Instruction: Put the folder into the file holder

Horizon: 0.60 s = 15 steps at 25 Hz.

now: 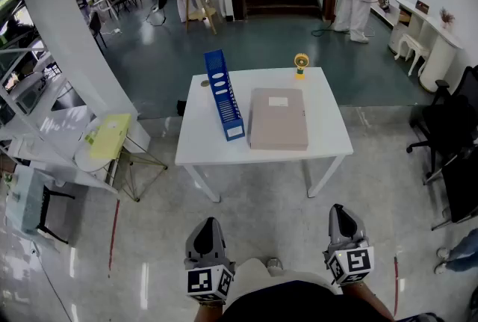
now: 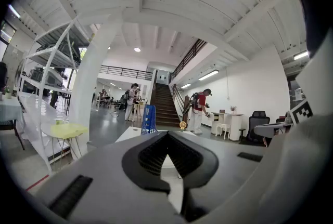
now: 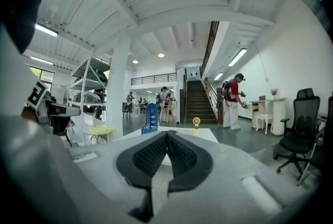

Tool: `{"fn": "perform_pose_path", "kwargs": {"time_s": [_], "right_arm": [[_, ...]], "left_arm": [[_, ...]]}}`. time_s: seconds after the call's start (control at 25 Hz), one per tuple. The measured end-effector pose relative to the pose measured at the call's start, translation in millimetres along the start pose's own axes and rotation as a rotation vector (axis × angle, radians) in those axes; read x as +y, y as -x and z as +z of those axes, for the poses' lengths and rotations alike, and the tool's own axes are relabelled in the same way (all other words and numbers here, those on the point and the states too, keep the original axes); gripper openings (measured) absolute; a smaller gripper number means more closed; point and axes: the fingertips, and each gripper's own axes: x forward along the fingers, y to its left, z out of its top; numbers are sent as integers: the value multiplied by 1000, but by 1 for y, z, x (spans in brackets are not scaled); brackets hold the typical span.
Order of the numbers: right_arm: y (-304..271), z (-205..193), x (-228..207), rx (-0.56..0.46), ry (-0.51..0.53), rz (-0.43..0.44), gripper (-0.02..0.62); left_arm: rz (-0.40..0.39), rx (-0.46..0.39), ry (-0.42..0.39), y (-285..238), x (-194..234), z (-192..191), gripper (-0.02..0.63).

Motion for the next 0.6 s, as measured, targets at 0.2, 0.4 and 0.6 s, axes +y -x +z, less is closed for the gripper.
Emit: {"fn": "perform_pose_path", "kwargs": {"time_s": [0.2,0.4,0.6], "right_arm": [[0,-2,-1,11,-6,-13,2],[0,0,3,17,14,3,2],[-3,-1,6,17,-29,10,2]], "left_arm": [[-27,13,5,-2,-5,1,-2],[-27,6,37,2,1,5,-2],[-71,-37,23,-1,-8,3,-1]]}}
